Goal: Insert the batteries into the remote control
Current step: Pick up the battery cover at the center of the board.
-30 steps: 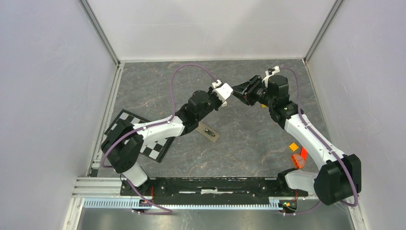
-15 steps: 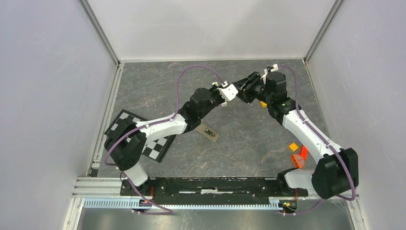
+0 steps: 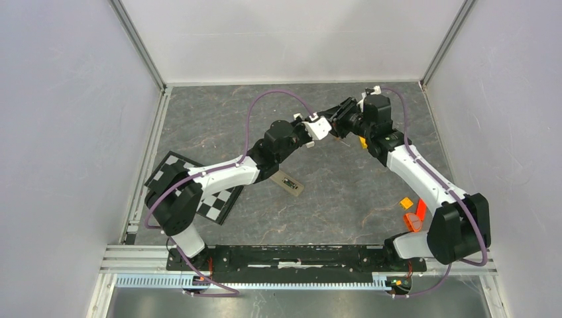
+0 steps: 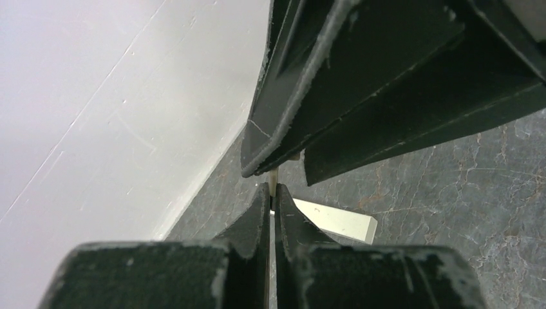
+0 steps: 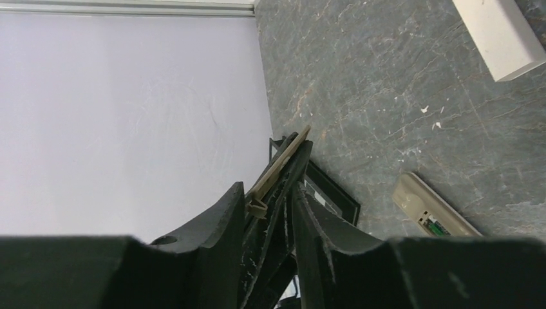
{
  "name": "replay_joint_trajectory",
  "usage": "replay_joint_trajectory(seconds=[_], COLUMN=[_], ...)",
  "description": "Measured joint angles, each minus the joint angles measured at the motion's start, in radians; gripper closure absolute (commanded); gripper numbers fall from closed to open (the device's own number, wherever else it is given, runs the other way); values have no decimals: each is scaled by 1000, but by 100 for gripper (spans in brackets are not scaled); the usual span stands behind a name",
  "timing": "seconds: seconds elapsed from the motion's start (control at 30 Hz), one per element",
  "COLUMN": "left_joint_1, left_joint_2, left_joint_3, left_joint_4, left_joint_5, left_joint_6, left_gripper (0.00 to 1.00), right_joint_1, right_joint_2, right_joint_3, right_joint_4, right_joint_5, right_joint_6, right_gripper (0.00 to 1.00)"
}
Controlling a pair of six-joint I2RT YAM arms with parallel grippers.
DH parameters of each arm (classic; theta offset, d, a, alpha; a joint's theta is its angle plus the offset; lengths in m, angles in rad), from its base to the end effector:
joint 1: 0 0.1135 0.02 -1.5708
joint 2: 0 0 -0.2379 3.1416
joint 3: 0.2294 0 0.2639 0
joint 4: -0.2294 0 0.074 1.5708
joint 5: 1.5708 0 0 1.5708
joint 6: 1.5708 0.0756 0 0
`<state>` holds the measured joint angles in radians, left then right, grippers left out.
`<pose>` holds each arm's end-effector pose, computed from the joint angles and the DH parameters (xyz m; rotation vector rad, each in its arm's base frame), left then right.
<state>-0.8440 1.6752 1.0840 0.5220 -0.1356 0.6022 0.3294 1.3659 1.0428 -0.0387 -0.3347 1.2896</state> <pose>0.3001 -0.3221 0.2464 1.0052 1.2957 -0.0739 0.3424 0.1433 0.2703 0.7767 2.0390 1.3363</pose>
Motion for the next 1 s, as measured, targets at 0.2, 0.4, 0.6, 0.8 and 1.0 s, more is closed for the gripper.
replay_joint_trajectory(seconds=[0.2,0.4,0.6,0.8,1.0], left_joint_1=[-1,-5,3,137,400], left_joint_2=[0,0,-9,-94,-134], left_joint_3=[2,26,274,224,47], left_joint_4=[-12,-65,-491,-569,-291], left_joint_5=[0,-20,40,382,718], left_joint_6=[6,-49,-300,-697,-1211], left_gripper=[81,13,0,0,0], right_joint_1=[3,3,-18,-60,-87], right_joint_2=[3,-7,-55,-97,-154], right_joint_3=[-9,-61,-152,-233,-328], right_joint_4=[47,113,246,376,578], right_joint_5=[-5,-13,-47,-94,-154], right_joint_6=[37,61,70,56,81], right_gripper=[100,100,100,100,100])
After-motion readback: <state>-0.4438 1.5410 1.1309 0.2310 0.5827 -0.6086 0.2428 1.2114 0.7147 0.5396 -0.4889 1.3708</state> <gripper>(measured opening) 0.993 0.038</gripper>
